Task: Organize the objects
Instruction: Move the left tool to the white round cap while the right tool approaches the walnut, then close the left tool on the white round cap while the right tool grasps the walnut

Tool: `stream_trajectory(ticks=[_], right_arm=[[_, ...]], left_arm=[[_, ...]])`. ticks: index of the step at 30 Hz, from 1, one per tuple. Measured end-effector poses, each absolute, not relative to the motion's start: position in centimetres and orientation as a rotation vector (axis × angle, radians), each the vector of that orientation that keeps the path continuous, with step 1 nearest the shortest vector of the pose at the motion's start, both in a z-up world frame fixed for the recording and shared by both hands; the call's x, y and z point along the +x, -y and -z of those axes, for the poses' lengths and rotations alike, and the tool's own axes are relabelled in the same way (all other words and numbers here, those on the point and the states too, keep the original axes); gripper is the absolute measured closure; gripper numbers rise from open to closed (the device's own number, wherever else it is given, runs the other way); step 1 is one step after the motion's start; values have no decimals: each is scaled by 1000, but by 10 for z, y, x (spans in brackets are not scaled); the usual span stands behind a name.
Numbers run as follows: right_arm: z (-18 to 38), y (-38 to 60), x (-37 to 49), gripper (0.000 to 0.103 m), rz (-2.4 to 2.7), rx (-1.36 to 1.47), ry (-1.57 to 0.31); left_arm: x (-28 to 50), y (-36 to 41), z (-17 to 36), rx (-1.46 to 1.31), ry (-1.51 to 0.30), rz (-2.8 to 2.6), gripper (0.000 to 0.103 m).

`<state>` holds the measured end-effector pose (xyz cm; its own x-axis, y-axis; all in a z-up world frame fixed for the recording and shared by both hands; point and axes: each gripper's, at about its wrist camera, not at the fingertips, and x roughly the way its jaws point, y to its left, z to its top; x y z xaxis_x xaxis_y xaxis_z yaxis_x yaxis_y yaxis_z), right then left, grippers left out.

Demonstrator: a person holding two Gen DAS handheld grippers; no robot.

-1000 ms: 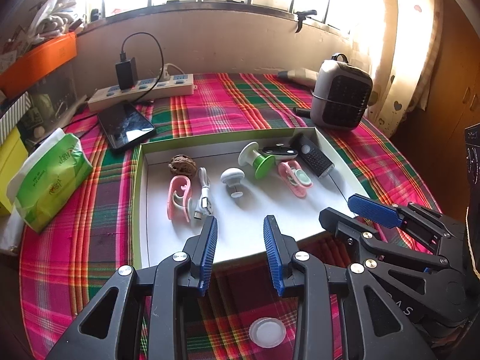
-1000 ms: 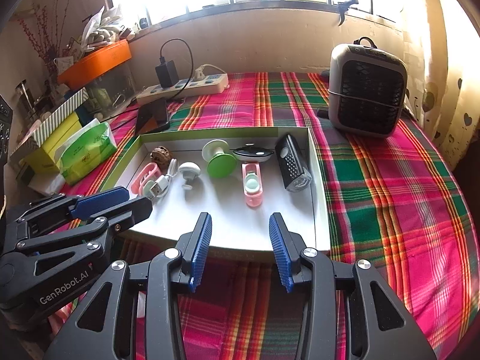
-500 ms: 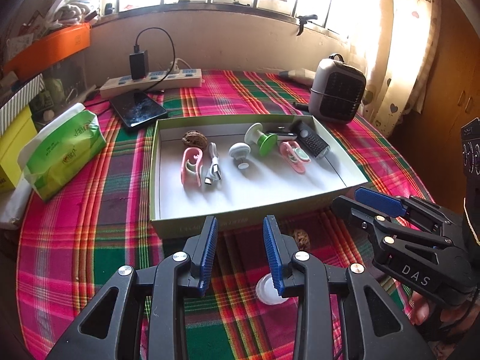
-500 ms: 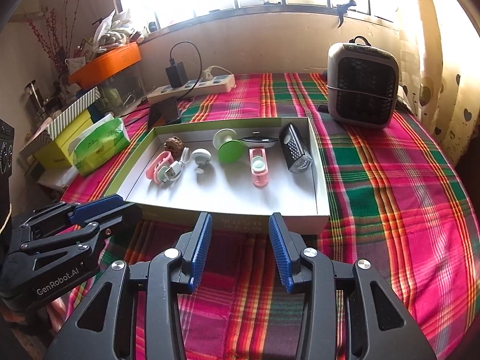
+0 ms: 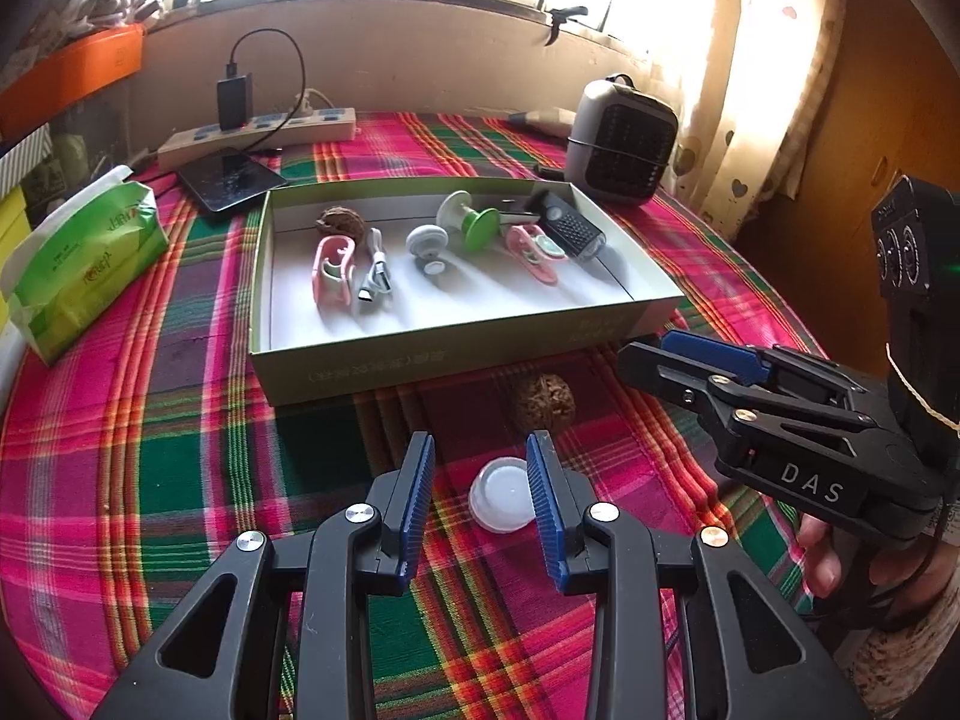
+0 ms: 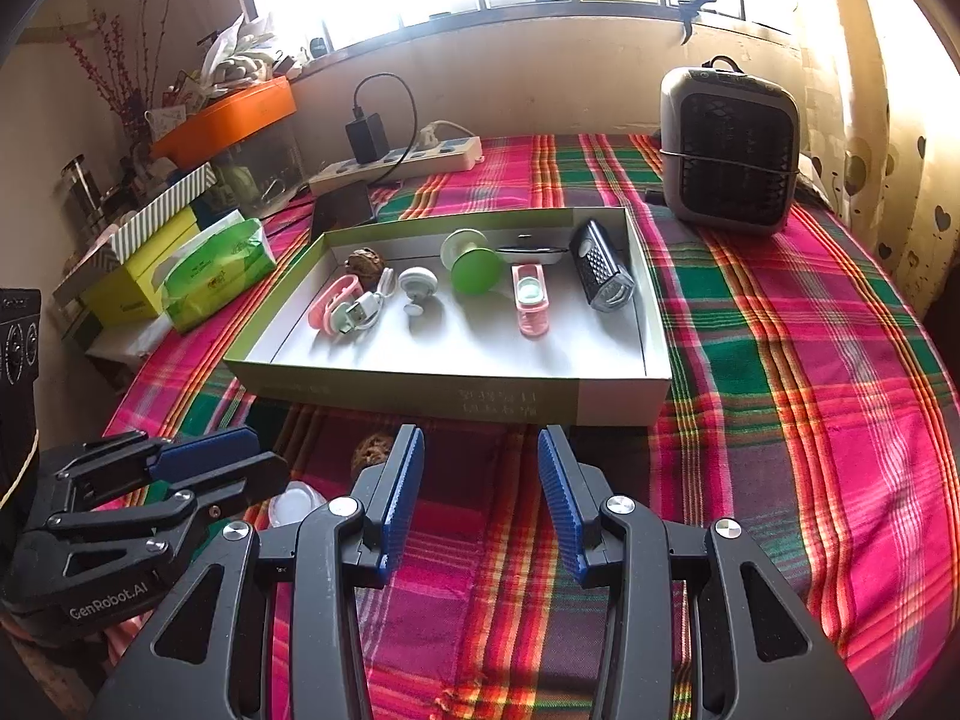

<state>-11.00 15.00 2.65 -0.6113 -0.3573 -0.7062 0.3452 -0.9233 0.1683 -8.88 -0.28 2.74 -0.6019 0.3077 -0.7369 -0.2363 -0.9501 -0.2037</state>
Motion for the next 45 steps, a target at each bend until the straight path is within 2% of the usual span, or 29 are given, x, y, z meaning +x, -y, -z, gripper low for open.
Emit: stream_trajectory(ticks=[7, 11, 18, 22, 45], right_arm=[[-24, -152, -109, 60, 2520, 1114, 39], [-22, -150, -109, 56, 2512, 1119, 29], [-18, -145, -111, 56, 2499, 1142, 14], [-16, -140, -111, 56, 2486, 1146, 8], [-7, -101, -116, 56, 2398, 1154, -49]], left_arm=[[-89, -6, -15, -1254, 83, -2514, 72], [-89, -9, -10, -1258, 63, -2530, 72], [-92, -1, -9, -1273, 85, -2565, 72], [-94, 7, -9, -1278, 105, -2588, 76], [-97, 33, -7, -1287, 155, -2653, 77]])
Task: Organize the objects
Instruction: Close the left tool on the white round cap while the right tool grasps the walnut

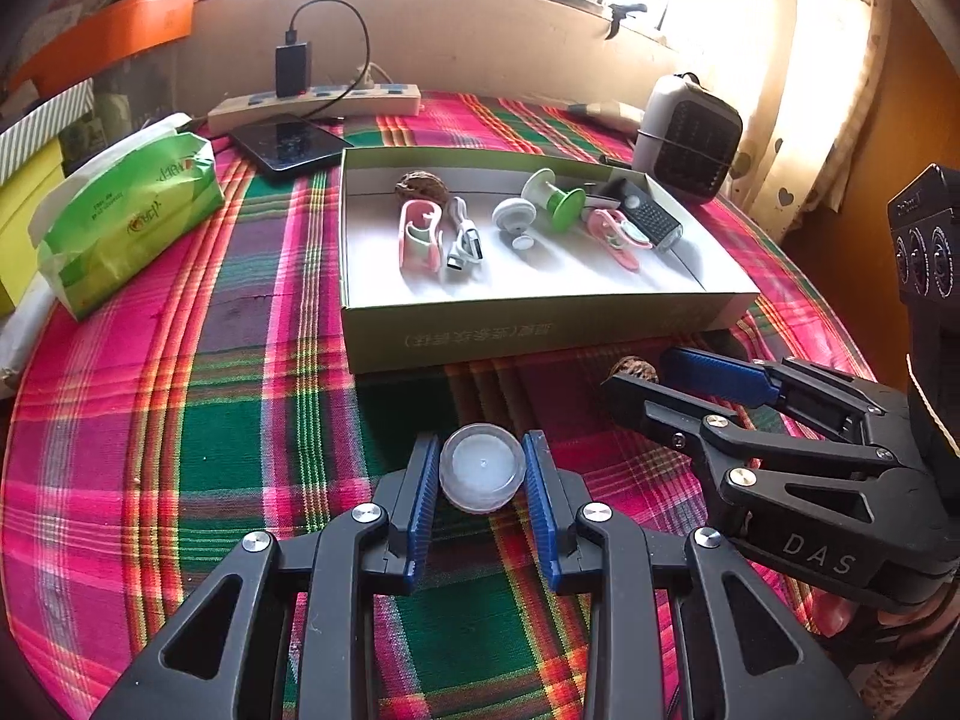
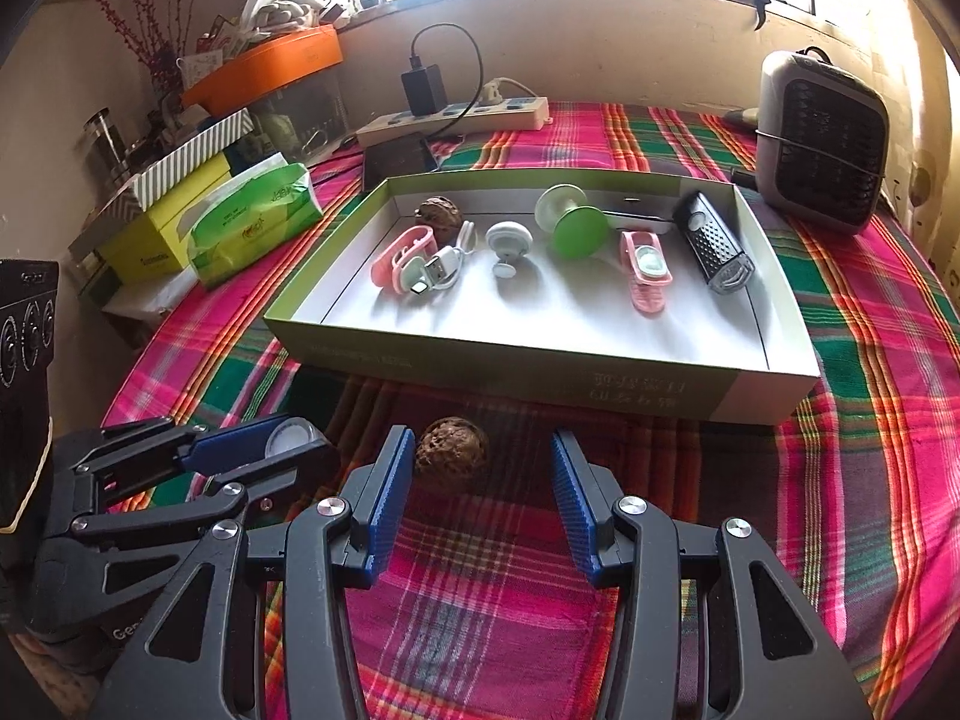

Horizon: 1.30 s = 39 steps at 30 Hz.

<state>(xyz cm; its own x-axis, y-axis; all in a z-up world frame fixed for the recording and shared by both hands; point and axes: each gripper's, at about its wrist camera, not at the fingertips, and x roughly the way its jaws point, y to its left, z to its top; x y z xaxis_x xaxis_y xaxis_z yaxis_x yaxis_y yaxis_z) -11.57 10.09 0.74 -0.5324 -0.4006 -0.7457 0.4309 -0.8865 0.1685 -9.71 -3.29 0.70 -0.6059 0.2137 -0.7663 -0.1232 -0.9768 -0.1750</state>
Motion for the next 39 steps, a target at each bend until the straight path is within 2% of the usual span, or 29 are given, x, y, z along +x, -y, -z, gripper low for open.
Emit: stream_trajectory(ticks=[25, 29, 33, 39], right_arm=[[-2, -98, -123, 56, 2402, 1180, -60], [-1, -94, -118, 61, 2417, 1178, -114], [-1, -97, -119, 68, 2423, 1181, -103], [-1, -98, -118, 73, 2422, 1180, -106]], left_arm=[[-98, 33, -7, -1284, 149, -2658, 76], [-98, 33, -7, -1285, 149, -2657, 76], [-98, 33, -8, -1285, 149, -2658, 76], [-97, 31, -8, -1291, 122, -2678, 77]])
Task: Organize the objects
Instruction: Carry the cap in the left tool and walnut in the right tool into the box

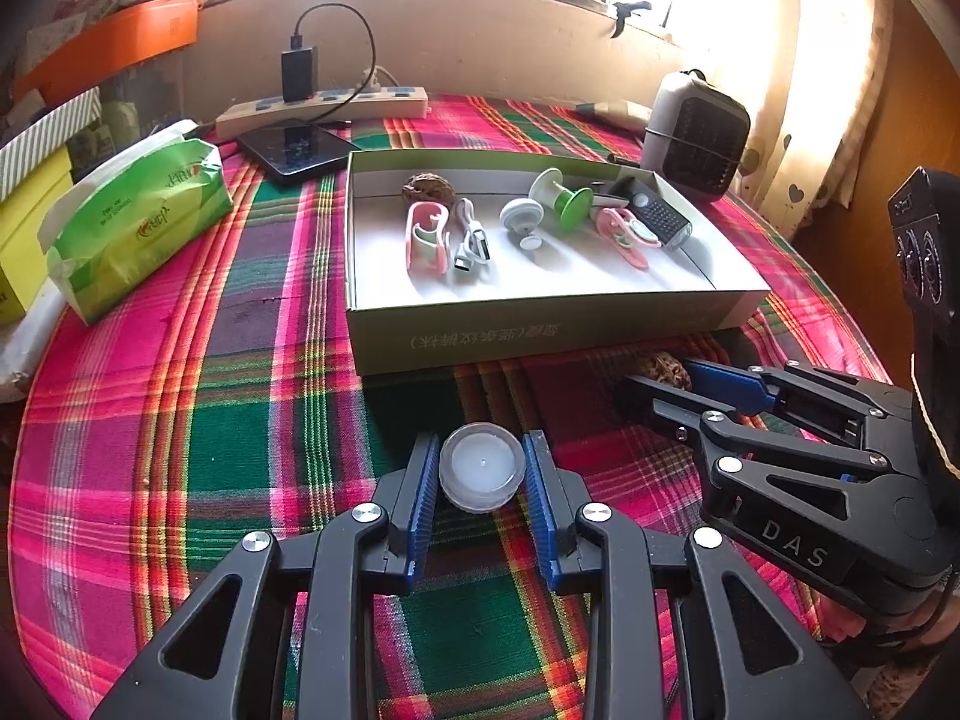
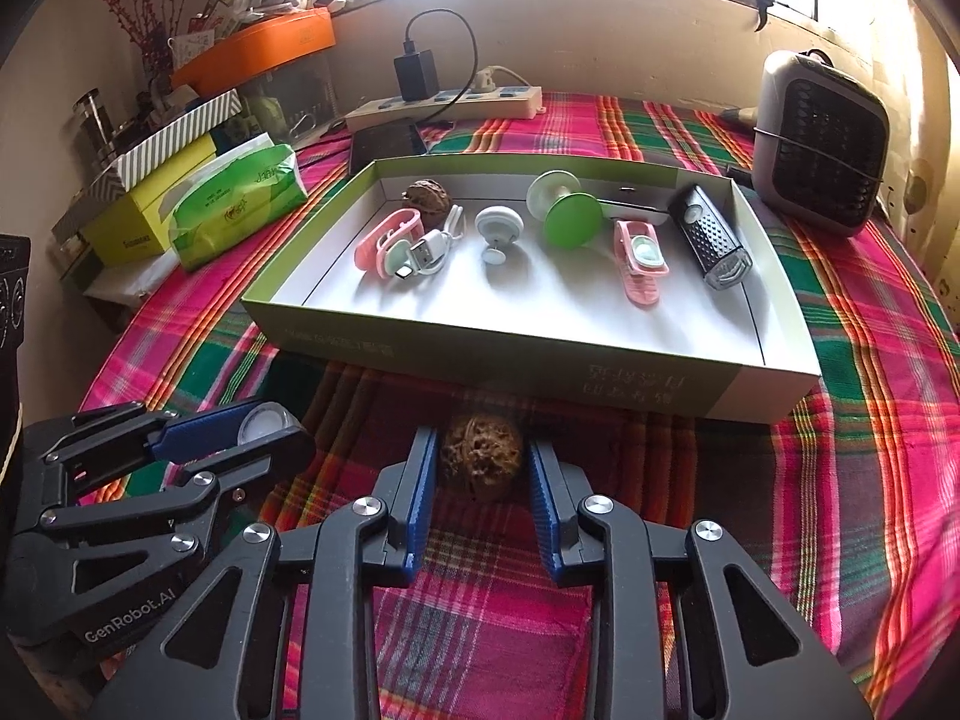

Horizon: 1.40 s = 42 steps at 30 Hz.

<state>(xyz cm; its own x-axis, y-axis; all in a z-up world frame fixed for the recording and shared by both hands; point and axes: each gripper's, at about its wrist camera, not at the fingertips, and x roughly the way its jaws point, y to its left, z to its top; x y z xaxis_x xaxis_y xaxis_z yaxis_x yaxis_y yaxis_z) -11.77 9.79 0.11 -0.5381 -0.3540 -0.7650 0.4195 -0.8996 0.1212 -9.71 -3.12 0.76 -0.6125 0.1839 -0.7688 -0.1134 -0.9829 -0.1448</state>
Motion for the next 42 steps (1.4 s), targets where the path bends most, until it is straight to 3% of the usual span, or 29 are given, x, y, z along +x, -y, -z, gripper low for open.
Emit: stream_trajectory(ticks=[42], right_arm=[[-31, -109, -106, 73, 2432, 1070, -70]], left_arm=[[-92, 16, -41, -1198, 79, -2749, 77]])
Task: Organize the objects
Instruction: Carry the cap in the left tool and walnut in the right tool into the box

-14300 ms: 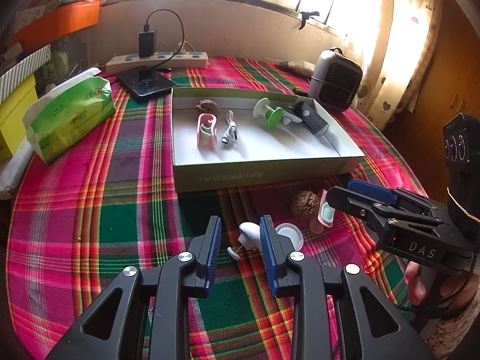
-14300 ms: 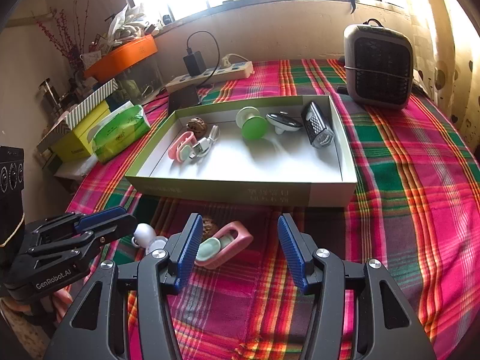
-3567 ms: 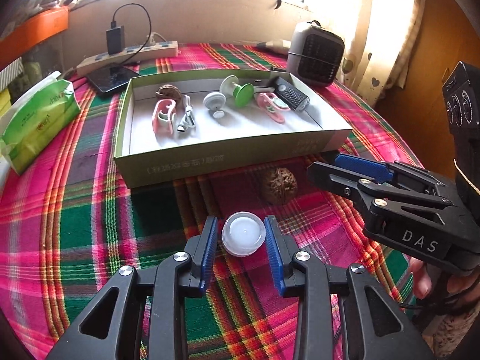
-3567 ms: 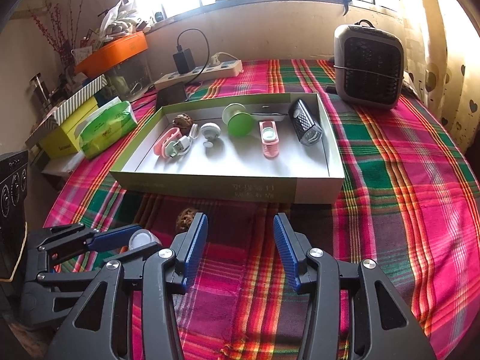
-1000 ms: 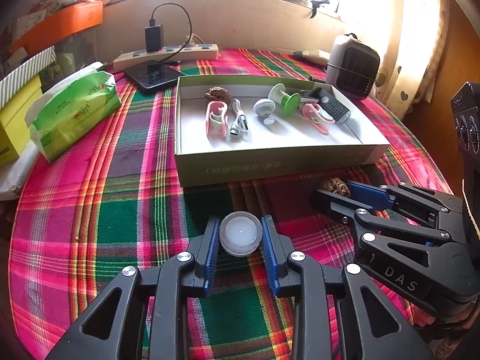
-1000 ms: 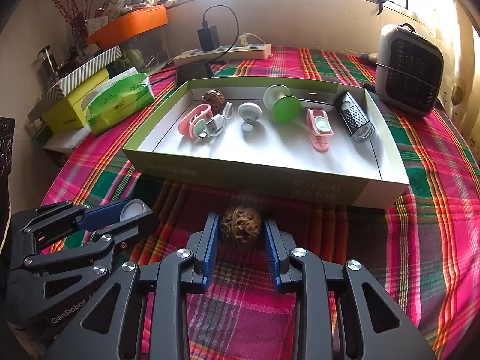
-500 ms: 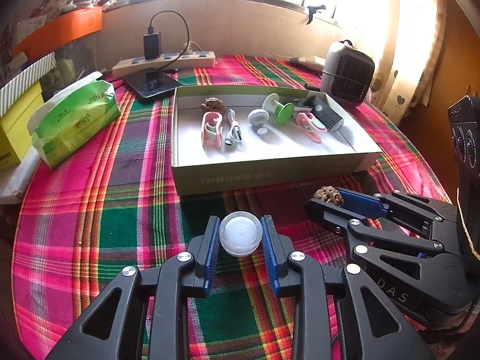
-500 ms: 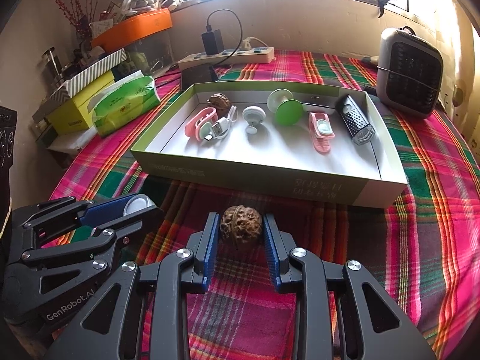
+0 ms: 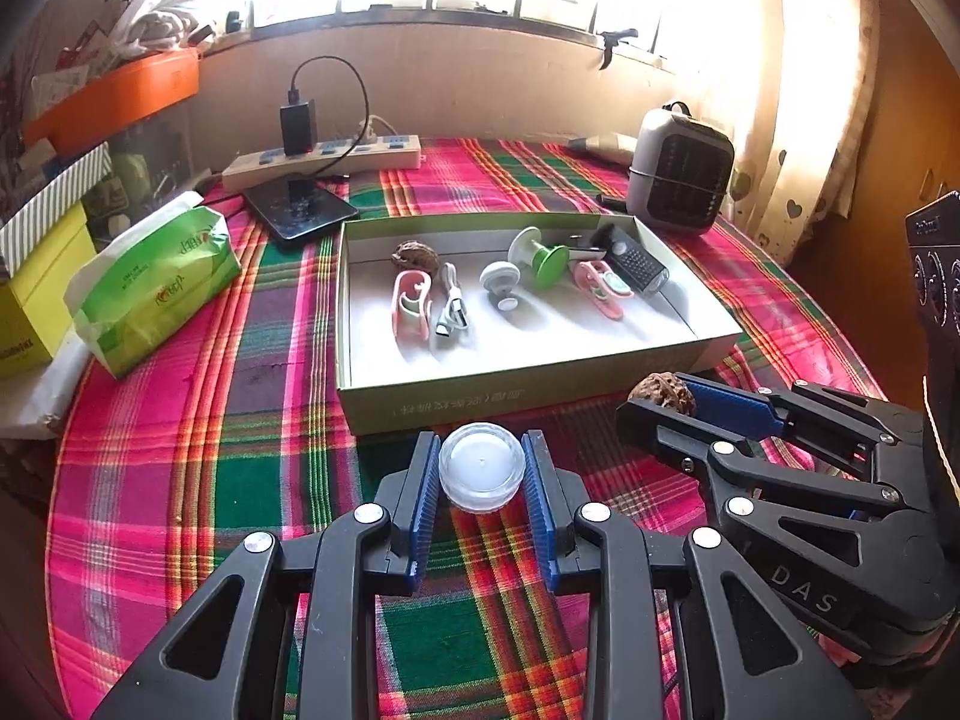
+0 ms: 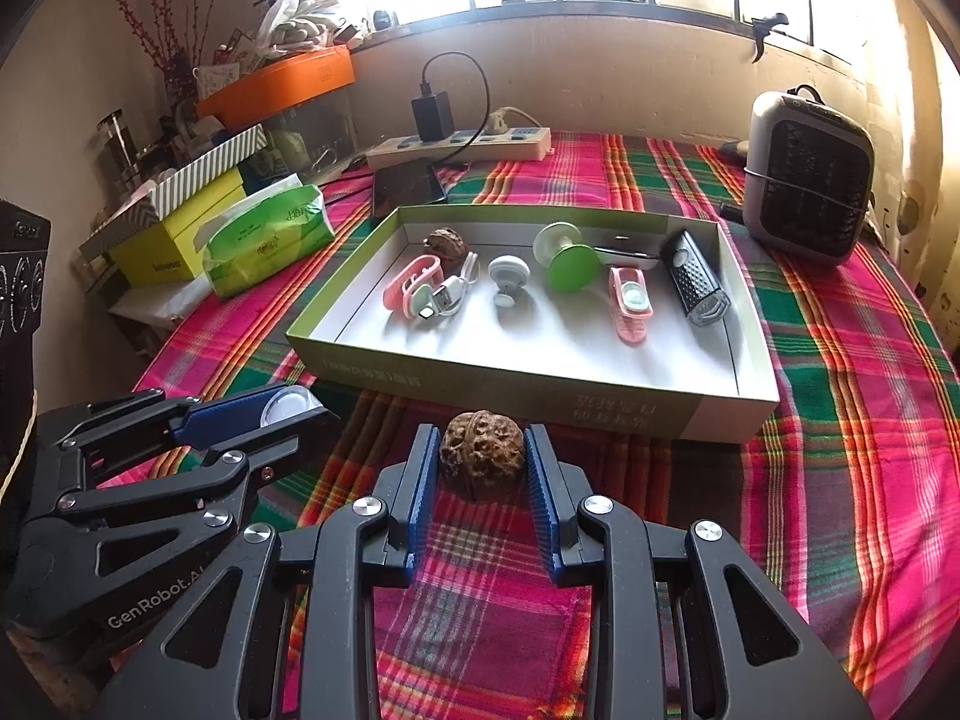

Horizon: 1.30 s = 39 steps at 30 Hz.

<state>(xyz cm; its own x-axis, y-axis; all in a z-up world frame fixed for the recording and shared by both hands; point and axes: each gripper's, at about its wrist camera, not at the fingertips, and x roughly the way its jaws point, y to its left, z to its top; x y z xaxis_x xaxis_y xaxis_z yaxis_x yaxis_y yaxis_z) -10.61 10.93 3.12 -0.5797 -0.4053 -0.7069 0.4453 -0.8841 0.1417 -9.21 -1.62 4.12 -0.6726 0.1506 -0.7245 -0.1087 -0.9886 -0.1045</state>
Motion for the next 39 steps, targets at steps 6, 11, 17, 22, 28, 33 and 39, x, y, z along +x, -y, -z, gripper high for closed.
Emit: stream_trajectory(ticks=[6, 11, 17, 22, 28, 33, 39], right_arm=[[-39, -114, -110, 73, 2451, 1050, -66], [-44, -118, -118, 73, 2467, 1041, -60], [-47, -124, -131, 73, 2479, 1045, -52], [-45, -127, -148, 73, 2481, 1066, -45], [-39, -125, -168, 73, 2465, 1096, -64], [-32, -125, -184, 73, 2440, 1125, -61], [-24, -120, -197, 73, 2409, 1150, -92]], left_arm=[[-100, 13, -49, -1175, 76, -2748, 77], [-109, 12, -53, -1167, 80, -2751, 77], [-125, 10, -54, -1169, 96, -2738, 77], [-139, 6, -54, -1166, 90, -2729, 77], [-157, 2, -50, -1176, 77, -2724, 77], [-169, 1, -44, -1195, 75, -2718, 77], [-181, 1, -35, -1232, 85, -2708, 77]])
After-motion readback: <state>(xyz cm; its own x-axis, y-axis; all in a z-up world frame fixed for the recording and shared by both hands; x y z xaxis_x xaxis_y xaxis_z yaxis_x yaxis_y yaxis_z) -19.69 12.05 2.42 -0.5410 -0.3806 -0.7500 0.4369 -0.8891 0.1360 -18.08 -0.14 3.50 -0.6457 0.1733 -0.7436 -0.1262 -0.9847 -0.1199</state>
